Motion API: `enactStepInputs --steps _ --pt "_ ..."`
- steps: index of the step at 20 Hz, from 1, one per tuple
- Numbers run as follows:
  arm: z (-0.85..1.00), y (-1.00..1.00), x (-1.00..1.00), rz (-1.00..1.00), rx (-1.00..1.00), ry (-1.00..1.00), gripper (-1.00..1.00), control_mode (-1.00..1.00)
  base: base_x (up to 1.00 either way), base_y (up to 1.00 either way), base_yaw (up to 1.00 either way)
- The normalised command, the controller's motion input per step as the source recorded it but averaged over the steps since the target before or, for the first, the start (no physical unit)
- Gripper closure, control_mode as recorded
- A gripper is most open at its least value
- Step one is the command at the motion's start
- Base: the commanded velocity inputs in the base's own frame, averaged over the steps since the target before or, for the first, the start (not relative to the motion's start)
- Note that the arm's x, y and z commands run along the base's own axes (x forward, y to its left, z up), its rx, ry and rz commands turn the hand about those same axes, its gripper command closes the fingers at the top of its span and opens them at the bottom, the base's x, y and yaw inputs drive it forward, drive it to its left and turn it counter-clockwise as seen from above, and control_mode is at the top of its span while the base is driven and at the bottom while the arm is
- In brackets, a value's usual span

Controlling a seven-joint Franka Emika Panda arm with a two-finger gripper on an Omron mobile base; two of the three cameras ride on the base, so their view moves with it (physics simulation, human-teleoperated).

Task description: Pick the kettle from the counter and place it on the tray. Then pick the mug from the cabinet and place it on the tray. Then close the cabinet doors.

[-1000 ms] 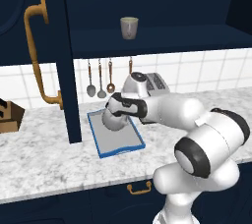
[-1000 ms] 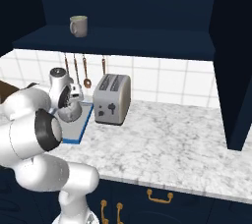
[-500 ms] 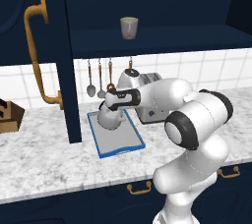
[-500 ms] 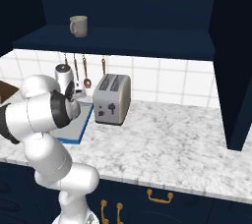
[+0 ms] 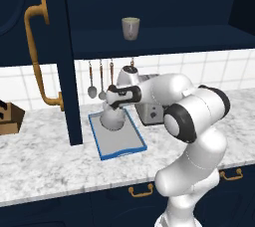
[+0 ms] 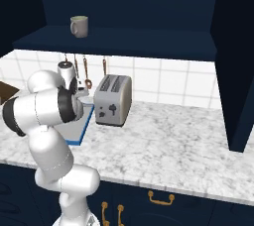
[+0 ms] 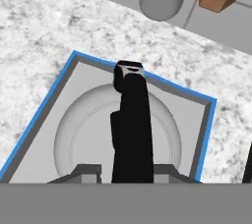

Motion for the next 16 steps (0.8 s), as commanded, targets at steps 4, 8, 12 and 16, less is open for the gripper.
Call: enactStepInputs --steps 4,8,12,16 --pt "-0.03 0.14 -0.17 -0.05 0.00 -0.08 -1.00 -1.00 0.00 0.00 0.00" --pt "0.00 0.19 -0.37 -0.06 0.00 -0.15 -1.00 -1.00 0.00 0.00 0.00" --pt "0.02 0.06 -0.52 -0.08 0.02 -0.18 -1.00 -1.00 0.00 0.00 0.00" --pt "0.38 -0.06 -0.71 -0.14 0.02 -0.27 -1.00 -1.00 0.00 0.00 0.00"
